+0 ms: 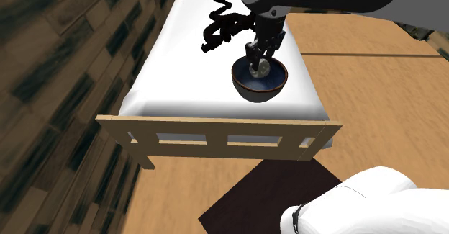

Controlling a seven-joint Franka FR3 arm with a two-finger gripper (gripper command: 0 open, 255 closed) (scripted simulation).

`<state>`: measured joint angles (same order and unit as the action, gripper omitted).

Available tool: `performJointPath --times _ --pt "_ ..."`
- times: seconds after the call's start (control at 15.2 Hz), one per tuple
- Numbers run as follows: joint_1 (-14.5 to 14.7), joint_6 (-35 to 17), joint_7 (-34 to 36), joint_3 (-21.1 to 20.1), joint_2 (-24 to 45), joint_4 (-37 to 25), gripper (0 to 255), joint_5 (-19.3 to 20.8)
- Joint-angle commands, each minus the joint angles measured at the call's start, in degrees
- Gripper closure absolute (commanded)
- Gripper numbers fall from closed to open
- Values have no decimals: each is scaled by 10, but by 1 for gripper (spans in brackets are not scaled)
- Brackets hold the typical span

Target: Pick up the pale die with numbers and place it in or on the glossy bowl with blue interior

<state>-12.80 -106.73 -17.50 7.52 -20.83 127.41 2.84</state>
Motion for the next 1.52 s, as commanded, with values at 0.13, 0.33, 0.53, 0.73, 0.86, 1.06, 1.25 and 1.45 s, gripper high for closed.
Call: performJointPath --times 0.13,0.33,0.53,0.73,0.86,1.06,1.25,1.45 --pt "0 -2 0 0 0 1 255 0" --pt "0 -2 0 0 0 1 255 0" --pt "0 -2 0 0 0 1 0 0" --pt "0 -2 0 0 0 1 0 0" --pt "1 37 0 -2 -2 -35 0 -1" --pt "1 71 0 -3 -2 -70 0 -2" --pt "1 71 0 -3 -2 -70 0 -2" --pt "1 71 0 -3 -2 -70 0 -2"
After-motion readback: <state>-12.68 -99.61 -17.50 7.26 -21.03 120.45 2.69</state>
